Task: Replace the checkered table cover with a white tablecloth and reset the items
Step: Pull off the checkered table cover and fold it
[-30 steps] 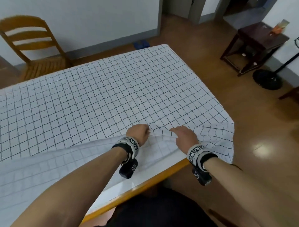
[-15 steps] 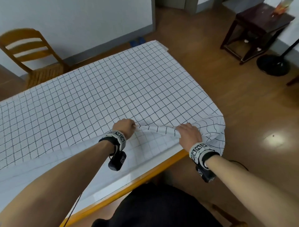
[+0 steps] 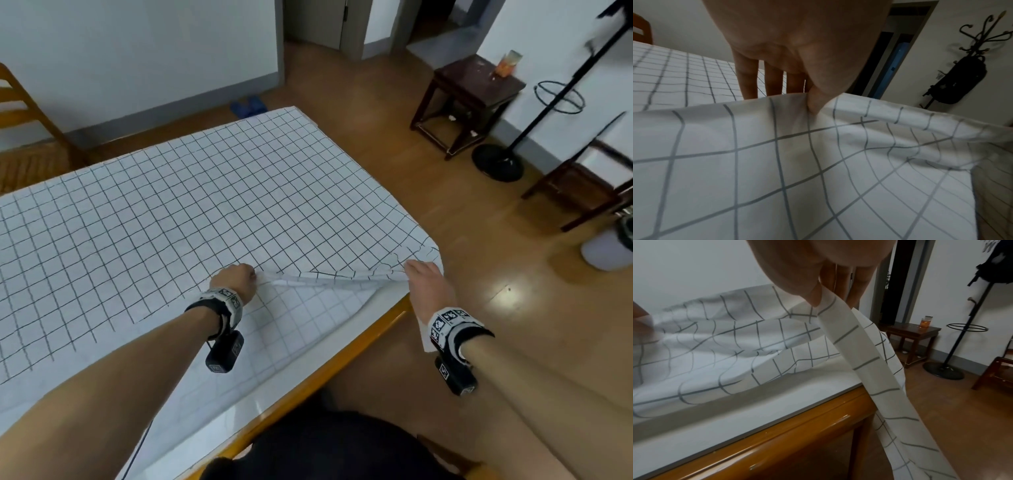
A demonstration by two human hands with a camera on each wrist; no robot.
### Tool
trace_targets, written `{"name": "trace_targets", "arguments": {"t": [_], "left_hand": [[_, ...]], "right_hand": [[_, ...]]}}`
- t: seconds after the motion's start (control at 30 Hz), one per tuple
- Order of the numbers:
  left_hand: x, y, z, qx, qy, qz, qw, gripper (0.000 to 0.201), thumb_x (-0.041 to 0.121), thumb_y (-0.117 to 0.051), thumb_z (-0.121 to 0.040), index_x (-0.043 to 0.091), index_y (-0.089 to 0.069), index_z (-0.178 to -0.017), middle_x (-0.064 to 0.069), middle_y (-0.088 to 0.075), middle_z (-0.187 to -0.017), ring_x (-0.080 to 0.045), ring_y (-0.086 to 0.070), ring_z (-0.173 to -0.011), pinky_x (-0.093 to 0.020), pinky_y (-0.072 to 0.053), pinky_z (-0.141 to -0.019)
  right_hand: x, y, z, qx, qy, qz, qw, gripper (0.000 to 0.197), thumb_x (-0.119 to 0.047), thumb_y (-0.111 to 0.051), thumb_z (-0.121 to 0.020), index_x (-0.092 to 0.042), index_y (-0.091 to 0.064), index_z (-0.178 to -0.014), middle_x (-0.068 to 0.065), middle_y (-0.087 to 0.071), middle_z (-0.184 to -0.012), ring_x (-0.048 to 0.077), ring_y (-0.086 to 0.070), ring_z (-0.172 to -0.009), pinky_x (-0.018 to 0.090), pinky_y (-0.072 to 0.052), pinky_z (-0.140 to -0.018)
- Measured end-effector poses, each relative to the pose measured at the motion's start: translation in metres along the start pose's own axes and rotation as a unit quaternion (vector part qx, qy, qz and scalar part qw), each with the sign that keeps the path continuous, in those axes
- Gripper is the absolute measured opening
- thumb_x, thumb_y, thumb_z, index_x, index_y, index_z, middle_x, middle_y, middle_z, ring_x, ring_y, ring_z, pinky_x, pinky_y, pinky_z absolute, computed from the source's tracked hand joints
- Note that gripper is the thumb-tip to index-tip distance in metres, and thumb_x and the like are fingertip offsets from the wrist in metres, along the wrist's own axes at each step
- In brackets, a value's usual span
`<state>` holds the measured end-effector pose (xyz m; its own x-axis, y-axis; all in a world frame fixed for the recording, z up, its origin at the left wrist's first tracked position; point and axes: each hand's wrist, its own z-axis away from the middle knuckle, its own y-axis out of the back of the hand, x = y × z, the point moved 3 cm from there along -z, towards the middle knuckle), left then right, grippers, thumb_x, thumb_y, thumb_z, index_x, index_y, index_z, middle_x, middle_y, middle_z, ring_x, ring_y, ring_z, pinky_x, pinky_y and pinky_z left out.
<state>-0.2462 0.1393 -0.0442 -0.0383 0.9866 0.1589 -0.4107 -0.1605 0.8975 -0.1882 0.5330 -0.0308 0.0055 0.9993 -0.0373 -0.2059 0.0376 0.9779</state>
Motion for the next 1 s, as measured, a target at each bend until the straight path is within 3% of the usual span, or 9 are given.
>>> {"name": "trace_targets", "arguments": {"t": [0.13,0.27,0.37,0.47,0.53,0.63,0.77,0.87,1.0], "left_hand": [[0.050,-0.022,0.006,-0.045,-0.095,0.014,0.994,0.054,0.031,-0.054,-0.089,0.021,-0.042,-0.141,-0.006,-0.053,-0.133,-0.029,-0.050,-0.121,-0.045,-0.042,-0.098],[0.136,-0.030,0.016,-0.032,-0.223,0.060,0.972,0.063,0.037,-0.054,-0.090,0.021,-0.034,-0.147,-0.005,-0.047,-0.143,-0.029,-0.044,-0.128,-0.050,-0.034,-0.108],[0.186,-0.027,0.021,0.006,-0.297,0.077,0.952,0.045,0.031,-0.048,-0.095,0.021,-0.045,-0.139,-0.003,-0.056,-0.132,-0.027,-0.052,-0.118,-0.041,-0.039,-0.098],[0.209,-0.021,0.022,0.027,-0.299,0.083,0.950,0.022,0.024,-0.045,-0.098,0.019,-0.060,-0.114,-0.003,-0.066,-0.103,-0.025,-0.061,-0.097,-0.030,-0.038,-0.072],[0.214,-0.017,0.020,0.029,-0.290,0.085,0.953,0.021,0.024,-0.043,-0.099,0.019,-0.061,-0.106,-0.002,-0.065,-0.092,-0.022,-0.060,-0.087,-0.028,-0.034,-0.064],[0.213,-0.013,0.013,0.029,-0.295,0.100,0.950,0.024,0.026,-0.044,-0.098,0.020,-0.062,-0.113,-0.002,-0.068,-0.096,-0.024,-0.061,-0.091,-0.029,-0.039,-0.067],[0.209,-0.004,0.003,0.022,-0.278,0.101,0.955,0.029,0.029,-0.047,-0.097,0.021,-0.063,-0.120,-0.004,-0.070,-0.105,-0.027,-0.061,-0.099,-0.032,-0.044,-0.074],[0.210,0.008,0.001,0.027,-0.254,0.094,0.962,0.023,0.024,-0.046,-0.096,0.013,-0.065,-0.102,-0.006,-0.069,-0.094,-0.029,-0.061,-0.092,-0.034,-0.047,-0.072],[0.217,0.017,0.002,0.030,-0.209,0.081,0.974,0.026,0.028,-0.045,-0.098,0.016,-0.054,-0.077,0.000,-0.056,-0.071,-0.027,-0.055,-0.075,-0.031,-0.033,-0.060]], "right_hand": [[0.001,-0.001,-0.001,-0.019,0.005,-0.019,1.000,0.050,-0.005,-0.038,-0.102,-0.012,-0.032,-0.152,0.000,-0.031,-0.158,0.019,-0.023,-0.146,0.036,-0.033,-0.117],[-0.004,0.003,0.003,0.001,0.016,0.008,1.000,0.049,-0.007,-0.036,-0.104,-0.010,-0.029,-0.153,0.001,-0.024,-0.161,0.019,-0.017,-0.148,0.028,-0.013,-0.122],[-0.010,0.017,0.009,0.025,0.048,0.020,0.998,0.047,-0.009,-0.038,-0.105,-0.009,-0.032,-0.152,0.004,-0.022,-0.163,0.021,-0.017,-0.149,0.029,-0.011,-0.121],[-0.012,0.029,0.018,0.070,0.027,-0.046,0.996,0.045,-0.007,-0.050,-0.100,-0.009,-0.049,-0.144,0.009,-0.035,-0.157,0.030,-0.033,-0.142,0.041,-0.033,-0.116],[-0.005,0.024,0.023,0.088,0.013,-0.082,0.993,0.042,-0.007,-0.055,-0.096,-0.011,-0.054,-0.138,0.008,-0.042,-0.148,0.026,-0.041,-0.132,0.040,-0.044,-0.106],[0.011,0.013,0.026,0.083,-0.046,-0.121,0.988,0.041,-0.022,-0.060,-0.096,-0.019,-0.051,-0.136,-0.004,-0.046,-0.133,0.015,-0.045,-0.123,0.029,-0.049,-0.096],[0.038,-0.010,0.026,0.048,-0.087,-0.153,0.983,0.029,-0.032,-0.058,-0.097,-0.022,-0.053,-0.124,-0.008,-0.052,-0.123,0.013,-0.047,-0.121,0.031,-0.049,-0.093],[0.057,-0.025,0.021,-0.011,-0.070,-0.174,0.982,0.024,-0.040,-0.056,-0.096,-0.027,-0.057,-0.116,-0.012,-0.053,-0.115,0.011,-0.047,-0.118,0.030,-0.048,-0.090],[0.065,-0.033,0.015,-0.047,-0.036,-0.233,0.971,0.044,-0.063,-0.062,-0.085,-0.032,-0.054,-0.115,-0.017,-0.053,-0.109,0.004,-0.048,-0.109,0.030,-0.048,-0.091]]}}
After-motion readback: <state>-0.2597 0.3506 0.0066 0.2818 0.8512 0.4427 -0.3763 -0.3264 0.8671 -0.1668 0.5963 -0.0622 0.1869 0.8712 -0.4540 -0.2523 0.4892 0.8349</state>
